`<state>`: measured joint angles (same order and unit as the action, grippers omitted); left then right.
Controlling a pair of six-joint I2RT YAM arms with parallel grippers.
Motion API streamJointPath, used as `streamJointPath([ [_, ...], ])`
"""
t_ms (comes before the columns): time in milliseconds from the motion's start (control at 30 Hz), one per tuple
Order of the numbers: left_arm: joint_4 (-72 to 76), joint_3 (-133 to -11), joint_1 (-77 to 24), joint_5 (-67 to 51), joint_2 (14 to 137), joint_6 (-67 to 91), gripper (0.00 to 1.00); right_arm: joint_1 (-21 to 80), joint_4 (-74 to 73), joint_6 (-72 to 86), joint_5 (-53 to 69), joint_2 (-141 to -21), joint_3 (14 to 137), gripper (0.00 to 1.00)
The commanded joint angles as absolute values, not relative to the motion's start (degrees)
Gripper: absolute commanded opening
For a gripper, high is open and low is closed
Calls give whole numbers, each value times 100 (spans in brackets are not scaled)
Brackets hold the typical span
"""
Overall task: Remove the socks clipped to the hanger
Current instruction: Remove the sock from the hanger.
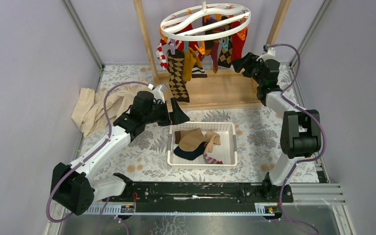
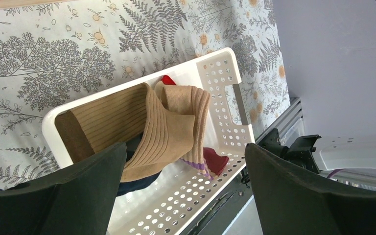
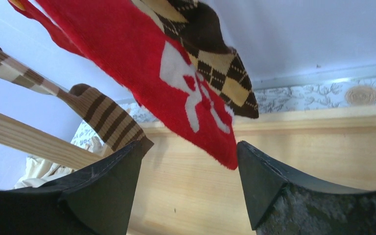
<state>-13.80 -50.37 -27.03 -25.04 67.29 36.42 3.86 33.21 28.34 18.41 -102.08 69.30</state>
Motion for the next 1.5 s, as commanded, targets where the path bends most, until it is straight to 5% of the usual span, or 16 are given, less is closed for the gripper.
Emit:
streamJointPath([
  [0, -1107, -5063, -2742, -2470, 6775, 3505, 99, 395, 4663, 2653, 1572, -10173, 6846, 77],
  [300, -1112, -5141, -2742, -2479, 6881, 3512, 99, 394, 4701, 2398, 1622, -10638, 7490, 73],
  [633, -1134, -5109, -2742, -2482, 6833, 3574, 99, 393, 4584, 2414, 1749, -10491, 7494, 10],
  [700, -1113, -5095, -2742, -2508, 6820, 3617, 99, 395, 4533, 2345, 1657, -10275, 7319, 4],
  [1467, -1096, -4938, -2854, -2829, 6556, 3909, 99, 374, 2830, 1442, 644, -6710, 5216, 0],
])
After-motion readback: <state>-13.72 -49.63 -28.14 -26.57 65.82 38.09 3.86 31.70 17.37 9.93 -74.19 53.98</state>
